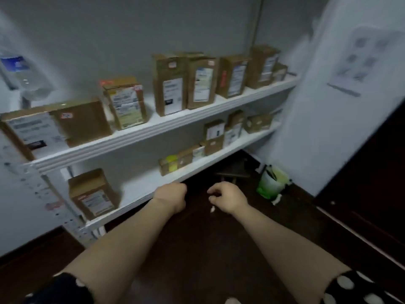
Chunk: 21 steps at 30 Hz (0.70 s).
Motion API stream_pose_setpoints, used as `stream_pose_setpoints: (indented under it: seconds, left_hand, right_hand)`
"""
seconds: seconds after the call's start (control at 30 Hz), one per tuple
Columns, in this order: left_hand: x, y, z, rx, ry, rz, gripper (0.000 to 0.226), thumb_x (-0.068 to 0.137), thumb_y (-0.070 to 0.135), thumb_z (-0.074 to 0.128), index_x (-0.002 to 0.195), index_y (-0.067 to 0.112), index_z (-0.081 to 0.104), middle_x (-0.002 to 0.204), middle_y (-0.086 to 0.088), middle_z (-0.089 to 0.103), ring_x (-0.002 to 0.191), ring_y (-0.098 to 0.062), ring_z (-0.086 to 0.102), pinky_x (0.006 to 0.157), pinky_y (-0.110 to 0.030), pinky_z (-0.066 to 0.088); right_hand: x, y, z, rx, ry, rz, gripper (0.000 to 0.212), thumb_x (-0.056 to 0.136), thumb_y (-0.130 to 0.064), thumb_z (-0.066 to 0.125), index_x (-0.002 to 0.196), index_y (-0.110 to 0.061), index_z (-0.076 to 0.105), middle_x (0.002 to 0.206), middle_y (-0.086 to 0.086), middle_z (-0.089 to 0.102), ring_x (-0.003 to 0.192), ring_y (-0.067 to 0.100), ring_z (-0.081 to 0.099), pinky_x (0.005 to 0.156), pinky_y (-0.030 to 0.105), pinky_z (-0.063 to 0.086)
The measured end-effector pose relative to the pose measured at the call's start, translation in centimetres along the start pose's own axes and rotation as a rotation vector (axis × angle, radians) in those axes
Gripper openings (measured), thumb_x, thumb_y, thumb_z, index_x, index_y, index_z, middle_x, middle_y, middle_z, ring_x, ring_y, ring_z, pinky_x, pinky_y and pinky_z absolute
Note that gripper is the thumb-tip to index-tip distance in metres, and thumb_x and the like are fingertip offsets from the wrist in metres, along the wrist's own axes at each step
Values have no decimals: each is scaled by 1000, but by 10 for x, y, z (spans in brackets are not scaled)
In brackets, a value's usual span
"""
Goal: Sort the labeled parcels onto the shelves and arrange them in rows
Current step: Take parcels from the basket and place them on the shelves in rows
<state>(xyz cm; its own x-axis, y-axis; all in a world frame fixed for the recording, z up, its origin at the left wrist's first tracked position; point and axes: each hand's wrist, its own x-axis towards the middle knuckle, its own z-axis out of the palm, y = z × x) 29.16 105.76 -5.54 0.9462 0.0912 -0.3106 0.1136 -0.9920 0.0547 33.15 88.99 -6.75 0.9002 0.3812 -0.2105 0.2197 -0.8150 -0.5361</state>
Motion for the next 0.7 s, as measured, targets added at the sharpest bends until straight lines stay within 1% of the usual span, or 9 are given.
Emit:
stream_pose_setpoints:
  seconds: [0.1,0.17,0.3,0.4,0.47,0.53,0.63,0.7]
  left_hand:
    - [-7,81,-1,50,-19,168,27,90,23,52,117,20,56,120,-4,59,111,-24,57,85,-36,49]
    - [-20,142,-1,99,-17,270,27,91,22,52,117,20,56,117,-3,59,108,-23,58,82,-35,49]
    - [-52,273,10,198,25,464,33,90,23,49,123,20,54,125,-4,57,115,-25,57,86,-35,48]
    - [-82,385,23,251,59,605,33,91,24,47,124,20,52,130,-4,54,120,-24,53,90,-33,45]
    - [-111,469,39,267,61,711,34,91,25,47,124,20,52,132,-4,54,122,-24,52,95,-33,44]
    - [-146,551,58,267,38,835,38,89,25,48,126,23,53,132,-2,55,121,-23,53,97,-34,46]
    - [-211,658,83,305,15,1046,36,90,24,48,125,27,55,128,0,58,116,-21,56,91,-34,47]
    - [-252,718,96,342,34,1161,37,90,24,47,127,26,54,129,-1,58,118,-22,55,91,-34,46]
  right_hand:
    - [-68,63,-25,58,94,141,23,88,-21,60,109,-22,70,113,-3,67,106,14,61,89,28,49]
    - [-116,106,-44,100,179,233,22,88,-19,58,104,-20,72,109,-3,69,103,14,62,88,27,50]
    - [-212,186,-90,199,342,409,21,87,-19,57,102,-23,72,106,-6,70,101,12,63,88,25,50]
    - [-294,256,-120,220,451,492,23,88,-20,56,104,-25,71,107,-8,69,101,9,62,89,24,49]
    - [-359,310,-137,233,514,569,23,89,-20,57,106,-25,70,107,-8,68,100,9,62,88,23,49]
    - [-431,367,-153,274,608,685,22,88,-20,58,105,-24,70,105,-6,68,98,10,62,87,22,49]
    - [-543,435,-169,353,766,868,21,85,-18,58,102,-19,72,101,0,71,97,16,65,82,23,48]
    - [-608,467,-178,352,849,968,23,86,-18,57,104,-17,72,104,1,71,99,18,64,83,25,49]
